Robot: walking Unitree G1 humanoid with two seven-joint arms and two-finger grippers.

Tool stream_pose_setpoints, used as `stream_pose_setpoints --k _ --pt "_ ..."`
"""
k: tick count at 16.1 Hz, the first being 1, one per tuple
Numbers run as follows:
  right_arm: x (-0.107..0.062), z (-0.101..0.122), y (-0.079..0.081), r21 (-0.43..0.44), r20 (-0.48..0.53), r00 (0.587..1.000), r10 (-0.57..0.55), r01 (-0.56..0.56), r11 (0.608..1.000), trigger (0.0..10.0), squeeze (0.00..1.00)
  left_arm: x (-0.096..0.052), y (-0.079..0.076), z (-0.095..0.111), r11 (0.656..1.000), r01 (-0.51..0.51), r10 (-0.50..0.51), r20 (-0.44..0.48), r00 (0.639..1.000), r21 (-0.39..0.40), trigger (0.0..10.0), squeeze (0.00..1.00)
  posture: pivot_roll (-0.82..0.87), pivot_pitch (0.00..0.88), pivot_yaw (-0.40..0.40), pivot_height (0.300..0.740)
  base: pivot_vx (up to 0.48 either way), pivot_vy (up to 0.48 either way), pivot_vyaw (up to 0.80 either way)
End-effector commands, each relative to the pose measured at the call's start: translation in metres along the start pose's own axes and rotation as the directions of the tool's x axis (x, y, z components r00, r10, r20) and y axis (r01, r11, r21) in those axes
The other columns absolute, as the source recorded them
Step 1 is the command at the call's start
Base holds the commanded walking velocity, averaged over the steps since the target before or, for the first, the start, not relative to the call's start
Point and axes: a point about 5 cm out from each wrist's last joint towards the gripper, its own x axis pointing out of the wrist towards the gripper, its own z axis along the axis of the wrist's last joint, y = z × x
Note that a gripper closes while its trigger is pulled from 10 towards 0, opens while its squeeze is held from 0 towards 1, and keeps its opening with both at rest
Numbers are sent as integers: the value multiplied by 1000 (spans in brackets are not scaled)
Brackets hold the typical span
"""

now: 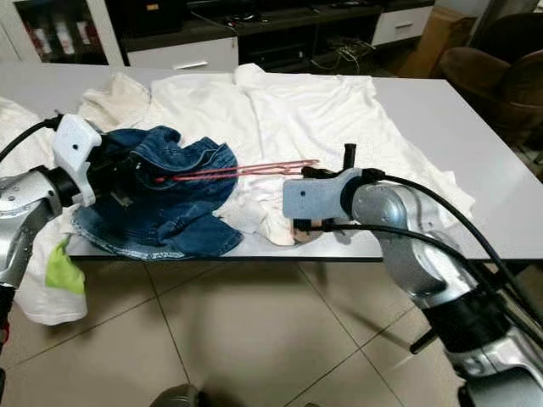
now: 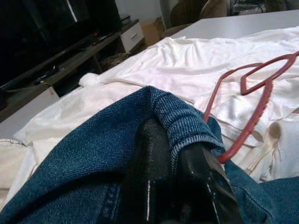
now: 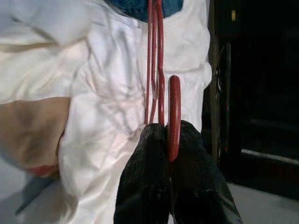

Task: Hang hanger

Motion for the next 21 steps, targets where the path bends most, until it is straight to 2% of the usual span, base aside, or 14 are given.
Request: stream_pose_setpoints --k 1,5,9,10,11,13,14,16,17,21 --pt "7 5 -9 32 -16 998 -53 54 998 10000 0 6 -3 10 1000 16 -16 22 1000 26 0 0 108 11 1 740 0 0 0" --pt "20 13 -12 111 -21 996 -91 93 990 10000 0 14 -8 20 999 15 -17 63 998 30 0 0 115 7 -3 740 0 0 0" --pt "23 14 -12 129 -26 995 -95 98 987 10000 0 14 -8 22 999 14 -16 68 998 30 0 0 115 7 -3 740 0 0 0" --pt "28 20 -20 187 -2 991 -135 133 973 10000 0 20 -9 28 999 -5 1 83 997 52 0 0 114 5 -2 740 0 0 0" --pt "27 20 -22 190 2 990 -142 139 972 10000 0 20 -8 28 998 -13 8 79 997 62 0 0 113 4 -2 740 0 0 0" --pt "24 18 -26 191 8 989 -146 142 971 10000 0 20 -5 27 995 -28 22 56 998 92 0 0 114 4 -3 740 0 0 0" --pt "15 11 -36 181 4 986 -168 165 970 10000 0 18 0 23 990 -51 49 19 999 129 0 0 116 4 -5 740 0 0 0" --pt "-3 0 -56 140 19 970 -243 238 961 10000 0 17 6 25 989 -82 79 25 997 122 0 0 113 3 -7 740 0 0 0" --pt "-8 -1 -61 127 34 965 -260 253 959 10000 0 17 6 25 989 -86 83 28 996 122 0 0 113 3 -7 740 0 0 0" --pt "-16 -2 -63 27 106 964 -244 242 970 10000 0 20 8 27 988 -93 89 35 995 126 0 0 108 0 -5 740 0 0 0"
